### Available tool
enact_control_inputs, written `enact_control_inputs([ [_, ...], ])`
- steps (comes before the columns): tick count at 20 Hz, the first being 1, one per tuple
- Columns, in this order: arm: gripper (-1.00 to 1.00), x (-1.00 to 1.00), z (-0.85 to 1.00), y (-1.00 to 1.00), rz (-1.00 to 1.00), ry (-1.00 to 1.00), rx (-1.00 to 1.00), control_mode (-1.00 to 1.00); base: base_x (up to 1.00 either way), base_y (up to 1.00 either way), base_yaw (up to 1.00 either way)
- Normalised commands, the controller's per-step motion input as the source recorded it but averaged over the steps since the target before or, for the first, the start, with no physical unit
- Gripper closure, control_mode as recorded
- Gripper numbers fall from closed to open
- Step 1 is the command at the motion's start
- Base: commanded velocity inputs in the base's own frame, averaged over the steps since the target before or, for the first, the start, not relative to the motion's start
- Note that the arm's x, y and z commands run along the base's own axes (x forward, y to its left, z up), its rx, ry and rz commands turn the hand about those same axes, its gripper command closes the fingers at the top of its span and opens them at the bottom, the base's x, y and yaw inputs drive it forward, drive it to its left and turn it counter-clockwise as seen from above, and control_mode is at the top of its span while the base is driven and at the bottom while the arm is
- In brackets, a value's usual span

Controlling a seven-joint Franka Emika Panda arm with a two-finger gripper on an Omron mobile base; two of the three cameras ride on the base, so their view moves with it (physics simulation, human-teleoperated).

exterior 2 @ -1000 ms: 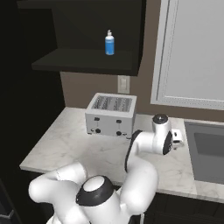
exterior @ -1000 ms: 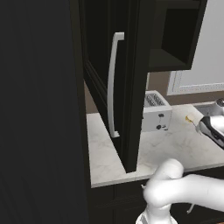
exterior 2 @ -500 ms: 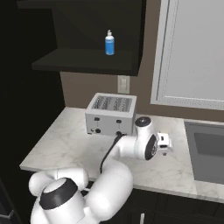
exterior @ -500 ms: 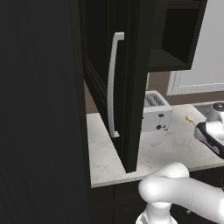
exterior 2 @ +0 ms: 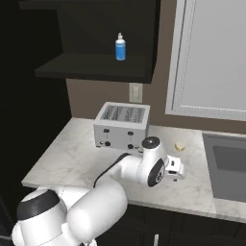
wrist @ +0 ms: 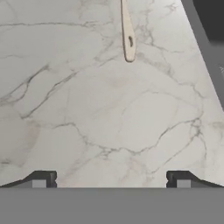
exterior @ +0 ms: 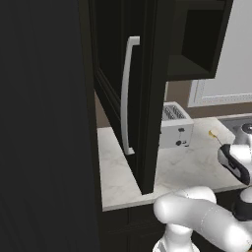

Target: Locate and retrieve the dish brush and soap dispenser from the cabinet. Place them next to the sink.

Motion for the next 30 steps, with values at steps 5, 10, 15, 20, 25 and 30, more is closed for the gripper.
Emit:
enact_control_inputs([
  [5, -1.00, -0.30, 0.07, 0.28, 0.07, -0.02, 0.06, -1.00, 0.00, 0.00, 0.00],
  [10, -1.00, -0.14, 0.03, 0.56, 0.16, -0.01, 0.01, -1.00, 0.00, 0.00, 0.00],
  [15, -1.00, 0.01, -0.02, 0.69, 0.24, 0.01, 0.00, -1.00, 0.00, 0.00, 0.00],
  [20, -1.00, 0.02, -0.03, 0.73, 0.29, 0.07, 0.00, -1.00, 0.00, 0.00, 0.00],
  [25, -1.00, 0.00, 0.00, 0.85, 0.12, -0.05, -0.02, -1.00, 0.00, 0.00, 0.00],
  [30, -1.00, 0.00, 0.00, 0.72, 0.01, -0.07, 0.00, -1.00, 0.00, 0.00, 0.00],
])
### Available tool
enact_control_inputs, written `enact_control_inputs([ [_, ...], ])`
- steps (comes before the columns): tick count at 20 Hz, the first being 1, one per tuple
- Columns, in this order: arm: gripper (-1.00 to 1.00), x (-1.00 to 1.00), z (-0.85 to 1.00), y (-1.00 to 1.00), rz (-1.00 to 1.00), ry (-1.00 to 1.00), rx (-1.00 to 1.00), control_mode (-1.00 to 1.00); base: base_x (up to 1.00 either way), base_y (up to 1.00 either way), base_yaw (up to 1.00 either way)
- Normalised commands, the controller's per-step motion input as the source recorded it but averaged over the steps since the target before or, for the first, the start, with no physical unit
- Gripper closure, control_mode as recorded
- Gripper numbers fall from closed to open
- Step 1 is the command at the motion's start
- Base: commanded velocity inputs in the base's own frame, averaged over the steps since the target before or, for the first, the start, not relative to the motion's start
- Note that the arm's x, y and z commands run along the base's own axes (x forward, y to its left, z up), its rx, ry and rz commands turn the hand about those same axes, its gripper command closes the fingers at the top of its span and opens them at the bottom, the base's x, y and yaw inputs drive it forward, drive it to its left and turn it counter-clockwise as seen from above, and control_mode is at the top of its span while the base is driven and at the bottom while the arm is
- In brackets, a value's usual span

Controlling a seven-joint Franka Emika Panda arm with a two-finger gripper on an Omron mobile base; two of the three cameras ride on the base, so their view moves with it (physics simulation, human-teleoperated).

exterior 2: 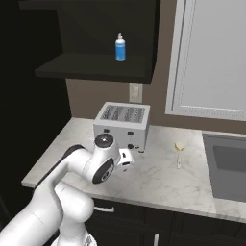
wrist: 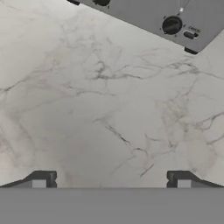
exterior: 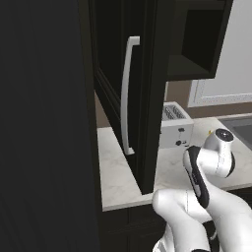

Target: Locate and retrieve the dish brush and soap dispenser from the cabinet. Place them next to the sink.

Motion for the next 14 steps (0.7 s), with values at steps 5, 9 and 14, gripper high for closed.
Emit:
enact_control_inputs([
  [5, -1.00, 0.00, 0.00, 0.40, -0.20, -0.21, 0.06, -1.00, 0.00, 0.00, 0.00],
  [9, -1.00, -0.08, 0.07, 0.41, -0.17, -0.25, 0.07, -1.00, 0.00, 0.00, 0.00],
  [14, -1.00, -0.19, 0.26, 0.50, -0.13, -0.18, 0.02, -1.00, 0.00, 0.00, 0.00],
])
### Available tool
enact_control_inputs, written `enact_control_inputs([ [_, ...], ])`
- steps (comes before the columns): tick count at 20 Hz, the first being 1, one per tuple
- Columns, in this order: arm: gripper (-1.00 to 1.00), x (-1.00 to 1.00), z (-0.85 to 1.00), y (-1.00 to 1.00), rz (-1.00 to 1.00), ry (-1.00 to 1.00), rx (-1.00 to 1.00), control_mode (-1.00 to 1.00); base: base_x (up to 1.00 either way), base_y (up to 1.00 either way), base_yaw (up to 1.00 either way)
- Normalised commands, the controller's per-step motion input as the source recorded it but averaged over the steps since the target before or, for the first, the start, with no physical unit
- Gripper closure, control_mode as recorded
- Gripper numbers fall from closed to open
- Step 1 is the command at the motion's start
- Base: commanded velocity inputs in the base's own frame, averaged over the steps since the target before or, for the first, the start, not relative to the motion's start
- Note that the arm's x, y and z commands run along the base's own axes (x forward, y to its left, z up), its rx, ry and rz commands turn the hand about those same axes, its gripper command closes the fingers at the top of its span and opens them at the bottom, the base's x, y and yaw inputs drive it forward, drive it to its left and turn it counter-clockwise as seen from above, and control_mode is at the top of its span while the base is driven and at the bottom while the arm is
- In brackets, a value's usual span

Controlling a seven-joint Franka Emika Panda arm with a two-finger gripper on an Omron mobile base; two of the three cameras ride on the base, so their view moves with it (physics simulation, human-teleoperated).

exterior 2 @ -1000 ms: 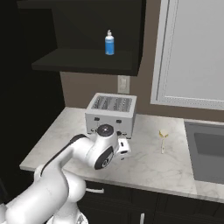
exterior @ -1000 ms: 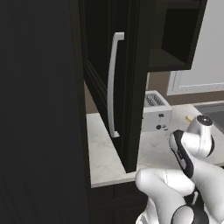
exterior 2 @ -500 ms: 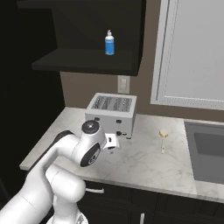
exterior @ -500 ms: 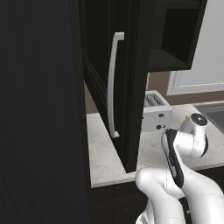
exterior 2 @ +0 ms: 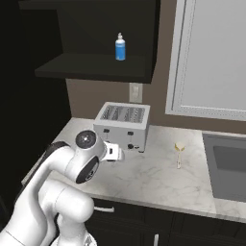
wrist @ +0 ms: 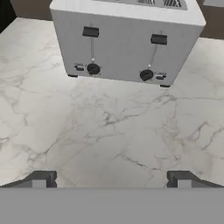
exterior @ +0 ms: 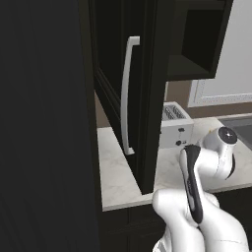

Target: Locate and retrieve the dish brush and soap dispenser from the cabinet. Place them next to the sink.

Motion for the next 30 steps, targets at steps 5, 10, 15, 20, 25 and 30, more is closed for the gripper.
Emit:
enact_control_inputs([
  [5, -1.00, -0.23, 0.35, 0.26, -0.02, -0.09, -0.04, -1.00, 0.00, 0.00, 0.00],
  [10, -1.00, -0.29, 0.26, 0.24, -0.08, -0.09, -0.01, -1.00, 0.00, 0.00, 0.00],
  [15, -1.00, -0.46, 0.22, 0.20, -0.11, -0.16, 0.00, -1.00, 0.00, 0.00, 0.00],
  [20, -1.00, -0.39, 0.30, 0.21, -0.11, -0.20, 0.00, -1.00, 0.00, 0.00, 0.00],
  [25, -1.00, -0.28, 0.27, 0.24, -0.07, -0.22, -0.02, -1.00, 0.00, 0.00, 0.00],
  [30, -1.00, -0.20, 0.29, 0.16, -0.01, -0.17, -0.07, -1.00, 0.00, 0.00, 0.00],
])
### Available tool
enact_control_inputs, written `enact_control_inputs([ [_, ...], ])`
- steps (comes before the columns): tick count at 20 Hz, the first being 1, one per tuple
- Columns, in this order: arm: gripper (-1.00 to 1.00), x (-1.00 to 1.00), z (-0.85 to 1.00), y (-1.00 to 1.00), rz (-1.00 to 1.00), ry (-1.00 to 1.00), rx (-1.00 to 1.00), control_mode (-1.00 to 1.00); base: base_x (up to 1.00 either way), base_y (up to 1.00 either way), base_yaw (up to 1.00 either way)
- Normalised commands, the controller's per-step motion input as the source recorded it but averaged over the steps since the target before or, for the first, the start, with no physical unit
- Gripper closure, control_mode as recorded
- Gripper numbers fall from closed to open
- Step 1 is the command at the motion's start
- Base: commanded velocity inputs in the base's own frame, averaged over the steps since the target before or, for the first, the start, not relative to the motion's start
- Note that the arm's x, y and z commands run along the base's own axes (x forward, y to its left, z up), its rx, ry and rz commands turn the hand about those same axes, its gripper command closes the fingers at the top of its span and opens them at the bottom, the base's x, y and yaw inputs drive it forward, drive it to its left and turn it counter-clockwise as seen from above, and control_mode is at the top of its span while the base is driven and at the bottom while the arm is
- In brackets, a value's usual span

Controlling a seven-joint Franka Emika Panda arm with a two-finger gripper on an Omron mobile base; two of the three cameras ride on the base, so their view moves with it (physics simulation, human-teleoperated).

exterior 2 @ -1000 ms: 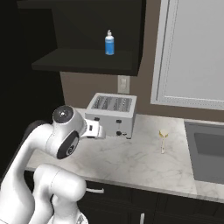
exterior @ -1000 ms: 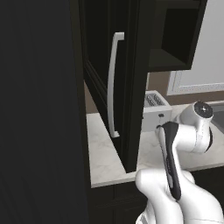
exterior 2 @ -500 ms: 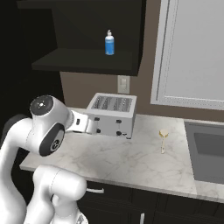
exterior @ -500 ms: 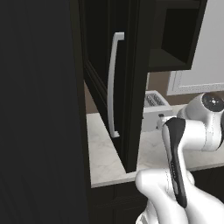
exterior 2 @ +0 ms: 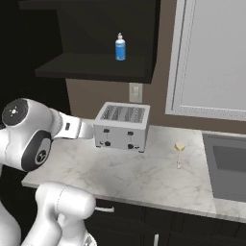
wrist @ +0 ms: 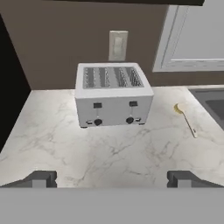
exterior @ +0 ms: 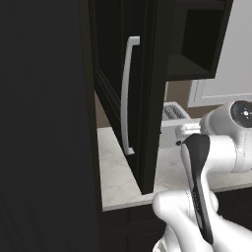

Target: Locate and retrieve the dish brush and soap dispenser from the cabinet. Place them next to the sink.

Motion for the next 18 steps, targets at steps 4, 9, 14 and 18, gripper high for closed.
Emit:
enact_control_inputs([
  [4, -1.00, -0.14, 0.37, 0.13, 0.00, -0.15, -0.05, -1.00, 0.00, 0.00, 0.00],
  [9, -1.00, -0.05, 0.43, 0.13, 0.01, -0.18, -0.03, -1.00, 0.00, 0.00, 0.00],
  [14, -1.00, 0.00, 0.35, 0.09, 0.05, -0.14, 0.00, -1.00, 0.00, 0.00, 0.00],
  [18, -1.00, 0.00, 0.23, 0.03, 0.02, -0.03, 0.01, -1.00, 0.00, 0.00, 0.00],
])
